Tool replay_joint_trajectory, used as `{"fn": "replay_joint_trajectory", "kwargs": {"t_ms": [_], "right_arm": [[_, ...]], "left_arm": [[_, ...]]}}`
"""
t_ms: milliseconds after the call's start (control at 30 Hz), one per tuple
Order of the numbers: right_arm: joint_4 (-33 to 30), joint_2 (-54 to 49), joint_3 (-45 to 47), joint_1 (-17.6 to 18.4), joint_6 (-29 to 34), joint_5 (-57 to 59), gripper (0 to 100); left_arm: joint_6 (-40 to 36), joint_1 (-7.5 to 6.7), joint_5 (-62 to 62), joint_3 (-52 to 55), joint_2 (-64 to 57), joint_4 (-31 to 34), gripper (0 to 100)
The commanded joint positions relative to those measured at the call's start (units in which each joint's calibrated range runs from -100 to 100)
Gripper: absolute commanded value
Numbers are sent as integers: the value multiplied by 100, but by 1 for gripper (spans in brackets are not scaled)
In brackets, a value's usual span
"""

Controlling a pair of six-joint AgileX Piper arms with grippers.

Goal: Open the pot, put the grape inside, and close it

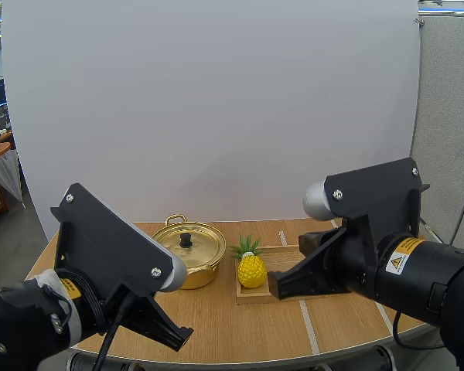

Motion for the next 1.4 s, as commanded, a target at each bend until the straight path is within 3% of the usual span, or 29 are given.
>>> {"fn": "replay_joint_trajectory", "kwargs": {"t_ms": [0,100,233,367,533,600,800,933,1200,1367], "right_arm": [[20,-43,309,-25,-36,-657,0],[20,-43,672,-25,-37,-1379,0],[-36,-43,1003,-25,-37,-2698,0],[-326,-43,1457,-25,-37,-4768,0],[-762,-43,2416,-25,-37,-6738,0],[-774,-43,2780,-25,-37,-7265,0],[-774,-43,3660,-25,-37,-7705,0],[-762,-43,3763,-25,-37,-7799,0],[-751,-43,3763,-25,-37,-7236,0],[-763,-43,3763,-25,-37,-6447,0]], "left_arm": [[-92,20,-870,149,-59,-37,0],[-92,20,-2214,398,-59,-26,0],[-92,20,-4990,1000,-59,-225,0],[-92,20,-7615,1779,-59,-415,0],[-210,20,-9405,2724,-59,-1811,0],[-418,20,-9773,2948,-59,-2004,0],[-540,20,-10120,3377,-59,-1993,0],[-473,20,-10120,3510,-59,-1965,0],[-200,20,-9049,3510,-59,-1799,0],[-11,20,-7340,3510,-59,-1341,0]]}}
